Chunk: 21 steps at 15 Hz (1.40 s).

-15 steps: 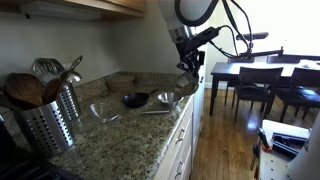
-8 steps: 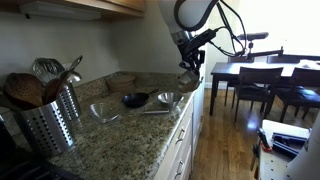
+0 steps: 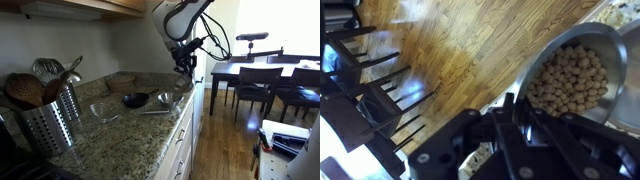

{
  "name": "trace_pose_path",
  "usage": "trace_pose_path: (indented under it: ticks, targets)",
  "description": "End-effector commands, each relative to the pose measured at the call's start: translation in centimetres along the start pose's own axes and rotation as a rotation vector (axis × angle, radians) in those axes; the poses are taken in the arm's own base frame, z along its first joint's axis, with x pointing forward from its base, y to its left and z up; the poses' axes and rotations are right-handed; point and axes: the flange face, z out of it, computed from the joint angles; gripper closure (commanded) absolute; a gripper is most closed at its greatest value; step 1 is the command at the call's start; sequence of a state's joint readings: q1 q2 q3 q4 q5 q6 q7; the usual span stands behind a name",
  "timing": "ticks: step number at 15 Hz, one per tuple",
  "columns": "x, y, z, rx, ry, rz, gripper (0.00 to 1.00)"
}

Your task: Pour the contents from the left bowl into the right bowl

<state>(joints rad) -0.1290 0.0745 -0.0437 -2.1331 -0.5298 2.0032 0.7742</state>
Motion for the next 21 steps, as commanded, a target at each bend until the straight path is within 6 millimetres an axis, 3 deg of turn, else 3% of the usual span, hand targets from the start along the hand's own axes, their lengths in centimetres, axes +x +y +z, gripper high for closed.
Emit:
trace_pose_path:
  ticks: [1,5,12,21]
  targets:
    - [2.0,-1.1,-0.5,-0.032,0.029,0.001,0.92]
    - [2.5,-2.0,-1.8,-0.064,0.065,-0.025,0.92]
    - [0.3,-4.0,-5.1,-0.106,0.124,-0.096,0.92]
    - [-1.9,-5.3,-5.1,-0.208,0.118,-0.153,0.92]
